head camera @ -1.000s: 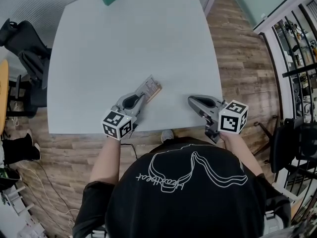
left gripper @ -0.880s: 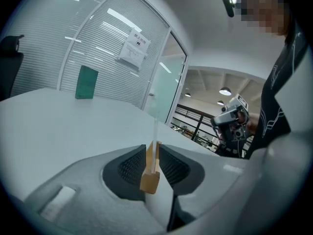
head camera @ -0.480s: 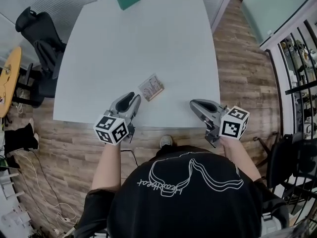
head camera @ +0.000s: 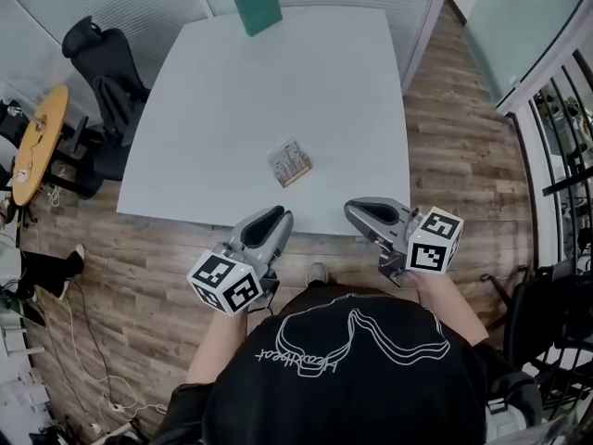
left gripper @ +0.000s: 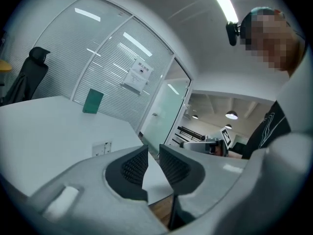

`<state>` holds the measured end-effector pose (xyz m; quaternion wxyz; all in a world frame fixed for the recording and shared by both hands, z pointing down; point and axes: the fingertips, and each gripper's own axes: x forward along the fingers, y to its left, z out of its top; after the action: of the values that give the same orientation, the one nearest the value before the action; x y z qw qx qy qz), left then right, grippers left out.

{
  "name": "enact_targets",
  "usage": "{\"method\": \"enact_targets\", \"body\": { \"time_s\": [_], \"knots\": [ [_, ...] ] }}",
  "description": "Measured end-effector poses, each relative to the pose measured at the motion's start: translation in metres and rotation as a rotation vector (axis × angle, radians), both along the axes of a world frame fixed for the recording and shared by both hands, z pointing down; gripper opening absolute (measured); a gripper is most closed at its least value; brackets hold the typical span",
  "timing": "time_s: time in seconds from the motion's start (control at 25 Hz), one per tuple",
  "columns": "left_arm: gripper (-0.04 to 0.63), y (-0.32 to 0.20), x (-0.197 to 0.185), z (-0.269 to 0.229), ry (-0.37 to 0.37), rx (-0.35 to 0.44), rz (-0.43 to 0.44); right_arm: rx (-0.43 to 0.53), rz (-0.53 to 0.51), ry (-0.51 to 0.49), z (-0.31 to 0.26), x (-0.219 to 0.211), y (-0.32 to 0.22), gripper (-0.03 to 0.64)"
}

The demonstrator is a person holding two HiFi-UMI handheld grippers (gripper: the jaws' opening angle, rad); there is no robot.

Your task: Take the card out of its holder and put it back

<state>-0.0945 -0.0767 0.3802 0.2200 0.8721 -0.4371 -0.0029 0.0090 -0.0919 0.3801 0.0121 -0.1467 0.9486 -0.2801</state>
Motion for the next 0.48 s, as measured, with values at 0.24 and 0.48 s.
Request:
{"method": "enact_targets", "body": {
  "time_s": [0.24,0.48],
  "knots": [
    [0.038,0.032,0.039,-0.022,-0.033,0.029,0.040,0.062,-0.012,-0.019,-0.020,0.015,0.030,0.009],
    [0.014,0.067,0.070,-0.032,-0.044,0.064,0.068,0.099,-0.045,-0.028,-0.029,0.029,0.062,0.009]
  ]
}}
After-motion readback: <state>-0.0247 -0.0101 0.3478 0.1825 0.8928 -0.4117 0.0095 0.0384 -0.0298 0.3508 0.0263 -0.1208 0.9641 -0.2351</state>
